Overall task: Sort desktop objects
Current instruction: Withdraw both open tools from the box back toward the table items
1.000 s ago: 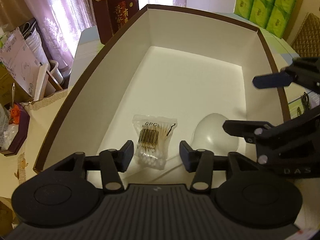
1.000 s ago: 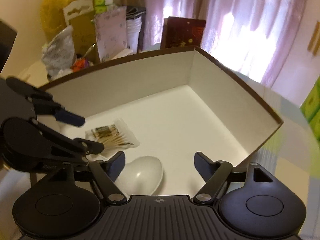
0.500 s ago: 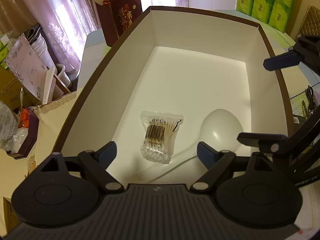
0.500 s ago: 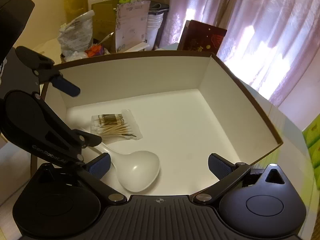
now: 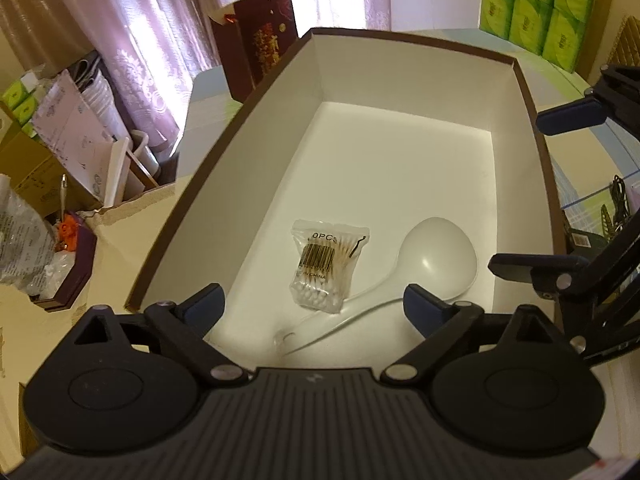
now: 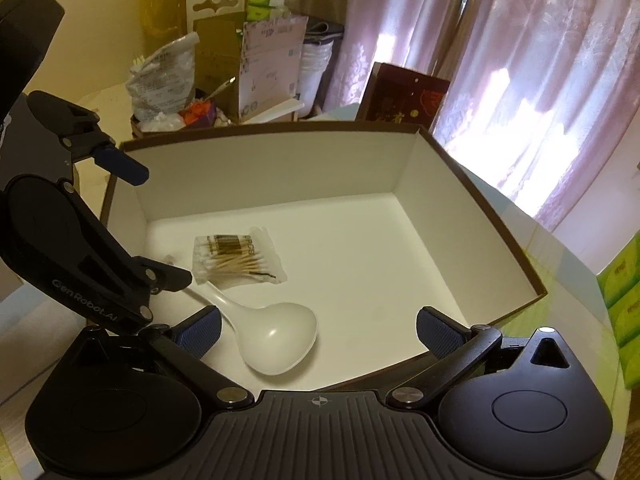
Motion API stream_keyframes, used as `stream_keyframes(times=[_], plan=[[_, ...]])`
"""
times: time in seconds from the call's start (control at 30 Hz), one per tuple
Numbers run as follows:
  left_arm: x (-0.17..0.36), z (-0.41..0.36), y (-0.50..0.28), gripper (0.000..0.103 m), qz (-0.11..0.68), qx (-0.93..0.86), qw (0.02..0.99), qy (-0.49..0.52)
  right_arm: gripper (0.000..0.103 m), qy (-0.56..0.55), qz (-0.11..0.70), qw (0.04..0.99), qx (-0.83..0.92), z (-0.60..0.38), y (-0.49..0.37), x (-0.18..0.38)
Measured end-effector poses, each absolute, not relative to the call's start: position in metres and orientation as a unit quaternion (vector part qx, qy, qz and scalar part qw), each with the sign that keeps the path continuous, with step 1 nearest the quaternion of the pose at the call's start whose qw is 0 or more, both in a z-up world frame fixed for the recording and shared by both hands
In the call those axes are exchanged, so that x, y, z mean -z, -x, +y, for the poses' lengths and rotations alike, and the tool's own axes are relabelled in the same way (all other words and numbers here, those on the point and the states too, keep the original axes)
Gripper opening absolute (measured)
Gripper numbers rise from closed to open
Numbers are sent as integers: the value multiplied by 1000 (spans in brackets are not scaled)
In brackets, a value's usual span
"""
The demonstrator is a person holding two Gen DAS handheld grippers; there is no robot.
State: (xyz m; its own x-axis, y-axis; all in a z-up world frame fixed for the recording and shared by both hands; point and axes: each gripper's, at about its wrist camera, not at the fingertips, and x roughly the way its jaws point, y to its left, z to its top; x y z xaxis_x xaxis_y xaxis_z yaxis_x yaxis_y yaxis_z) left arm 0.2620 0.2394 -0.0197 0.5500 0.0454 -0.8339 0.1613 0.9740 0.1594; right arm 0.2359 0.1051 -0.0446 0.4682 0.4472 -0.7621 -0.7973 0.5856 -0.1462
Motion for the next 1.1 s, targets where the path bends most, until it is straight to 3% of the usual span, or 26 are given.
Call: stream_keyframes(times=[0.73, 1.1], plan=[[-56, 212, -184, 97, 412, -9, 908, -78, 101, 154, 304, 851, -401, 41, -193, -16], [-68, 183, -137, 97, 396, 17, 917, -43, 101, 104, 307, 866, -381, -27, -170, -31]])
